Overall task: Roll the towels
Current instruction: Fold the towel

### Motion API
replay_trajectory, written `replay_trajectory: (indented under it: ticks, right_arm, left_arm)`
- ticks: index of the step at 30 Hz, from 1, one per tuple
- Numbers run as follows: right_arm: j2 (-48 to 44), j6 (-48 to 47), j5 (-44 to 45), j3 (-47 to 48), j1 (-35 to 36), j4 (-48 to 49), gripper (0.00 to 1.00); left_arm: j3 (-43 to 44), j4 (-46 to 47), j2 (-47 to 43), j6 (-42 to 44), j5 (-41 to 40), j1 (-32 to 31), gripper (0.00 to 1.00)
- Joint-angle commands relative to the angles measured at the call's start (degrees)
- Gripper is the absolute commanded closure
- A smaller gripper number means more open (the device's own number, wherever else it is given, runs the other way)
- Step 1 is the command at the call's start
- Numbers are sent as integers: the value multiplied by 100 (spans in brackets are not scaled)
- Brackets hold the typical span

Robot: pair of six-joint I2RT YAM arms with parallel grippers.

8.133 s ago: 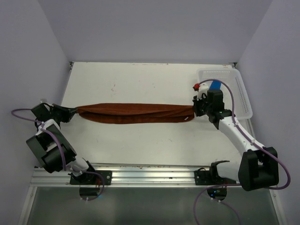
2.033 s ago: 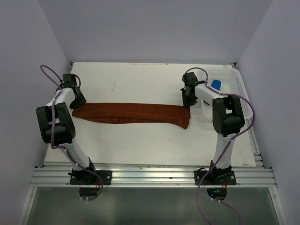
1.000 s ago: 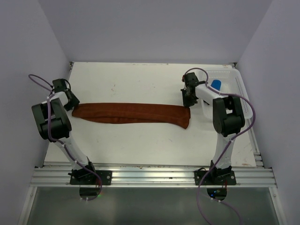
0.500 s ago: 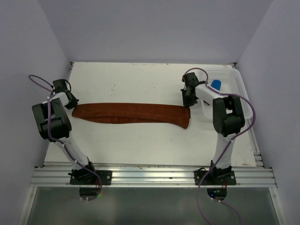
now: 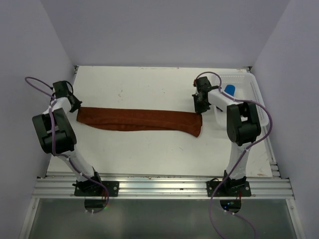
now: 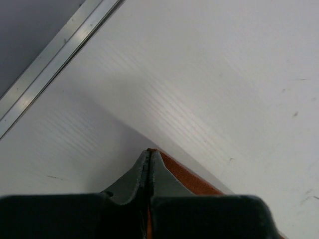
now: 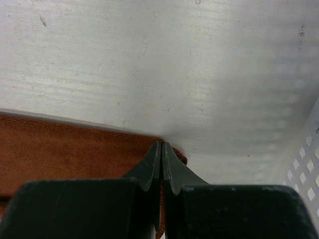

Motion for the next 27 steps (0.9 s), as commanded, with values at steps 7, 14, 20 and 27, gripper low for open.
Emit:
replay_trajectory:
  ticks: [7, 14, 20, 27]
  right_arm:
    - [-1077, -82, -73, 182, -140, -211, 100]
    - [-1675, -3, -257, 174, -509, -185, 100]
    - [-2150, -21, -460, 77, -633, 17, 100]
    - [-2634, 23, -688, 42, -650, 237, 100]
  left_arm:
    - [82, 211, -1273, -553, 269, 6, 100]
    - [-6, 352, -1739, -694, 498, 208, 100]
    - [-138, 554, -2029, -817, 779, 375, 100]
    - [-156, 633, -2354, -861, 1043, 472, 100]
